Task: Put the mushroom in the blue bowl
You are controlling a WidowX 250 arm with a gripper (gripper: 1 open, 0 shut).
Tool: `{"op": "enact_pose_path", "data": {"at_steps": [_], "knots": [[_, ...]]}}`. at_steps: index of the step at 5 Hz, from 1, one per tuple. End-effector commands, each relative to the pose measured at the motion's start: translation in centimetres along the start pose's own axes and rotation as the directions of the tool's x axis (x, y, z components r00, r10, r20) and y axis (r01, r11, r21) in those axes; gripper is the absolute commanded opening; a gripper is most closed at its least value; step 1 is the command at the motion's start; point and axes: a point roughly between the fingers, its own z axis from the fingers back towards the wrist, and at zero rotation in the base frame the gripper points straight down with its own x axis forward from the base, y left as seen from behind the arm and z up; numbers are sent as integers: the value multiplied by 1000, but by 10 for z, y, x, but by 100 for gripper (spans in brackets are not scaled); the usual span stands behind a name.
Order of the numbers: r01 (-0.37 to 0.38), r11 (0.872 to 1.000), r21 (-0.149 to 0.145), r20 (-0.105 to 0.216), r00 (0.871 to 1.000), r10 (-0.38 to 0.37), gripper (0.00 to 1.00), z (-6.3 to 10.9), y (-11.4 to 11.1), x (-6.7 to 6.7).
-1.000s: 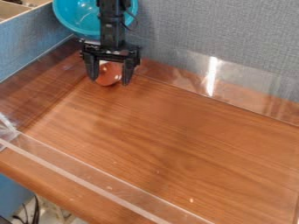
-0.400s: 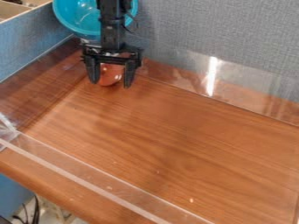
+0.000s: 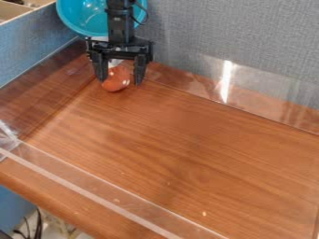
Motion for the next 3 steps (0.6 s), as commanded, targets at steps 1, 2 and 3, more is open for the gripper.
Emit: {"op": "enact_pose_path", "data": {"at_steps": [1,2,3], "knots": [[1,1000,-24,150,989,3,100,60,-2,0],[3,999,-36,172,985,3,100,76,-5,-5],[10,999,-44,190,982,-1,100,87,-8,-8]]}}
